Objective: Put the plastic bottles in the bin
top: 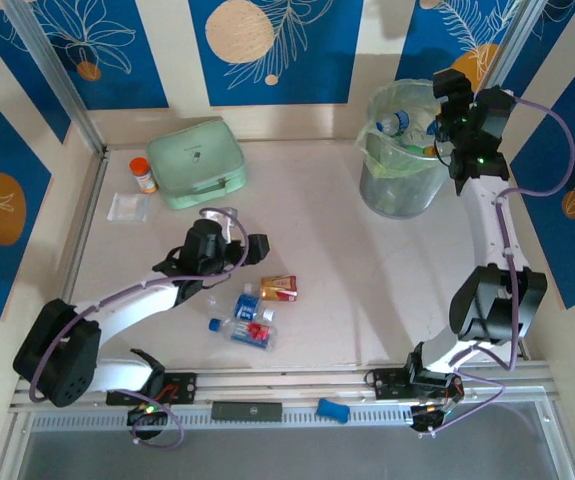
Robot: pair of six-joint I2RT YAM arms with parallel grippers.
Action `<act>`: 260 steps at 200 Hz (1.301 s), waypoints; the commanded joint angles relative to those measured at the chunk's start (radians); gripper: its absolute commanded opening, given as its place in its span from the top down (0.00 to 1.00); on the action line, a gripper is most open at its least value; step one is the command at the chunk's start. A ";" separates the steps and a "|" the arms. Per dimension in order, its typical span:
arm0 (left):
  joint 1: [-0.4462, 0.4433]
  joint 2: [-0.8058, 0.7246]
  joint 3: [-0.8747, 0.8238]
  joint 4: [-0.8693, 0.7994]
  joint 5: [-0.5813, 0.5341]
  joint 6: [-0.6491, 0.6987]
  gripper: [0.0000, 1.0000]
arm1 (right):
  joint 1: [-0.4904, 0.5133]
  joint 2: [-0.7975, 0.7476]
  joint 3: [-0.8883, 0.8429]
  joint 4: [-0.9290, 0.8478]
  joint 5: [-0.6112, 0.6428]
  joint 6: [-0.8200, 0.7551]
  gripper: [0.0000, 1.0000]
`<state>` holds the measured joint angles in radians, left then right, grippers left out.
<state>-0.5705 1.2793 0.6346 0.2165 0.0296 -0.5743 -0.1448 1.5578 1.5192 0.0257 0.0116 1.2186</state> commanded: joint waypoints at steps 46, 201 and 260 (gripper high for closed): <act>0.125 -0.098 -0.065 0.020 -0.065 -0.077 0.00 | 0.093 -0.151 -0.137 -0.110 -0.192 -0.337 0.13; 0.336 -0.256 -0.111 -0.158 -0.037 -0.101 0.00 | 0.744 0.019 -0.200 -0.639 -0.191 -1.116 0.06; 0.381 -0.290 -0.124 -0.187 -0.036 -0.120 0.00 | 0.953 0.174 -0.131 -0.796 -0.011 -1.217 0.05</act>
<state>-0.2066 1.0065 0.5278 0.0536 -0.0090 -0.6987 0.7444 1.6924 1.3453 -0.6582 -0.1184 0.0868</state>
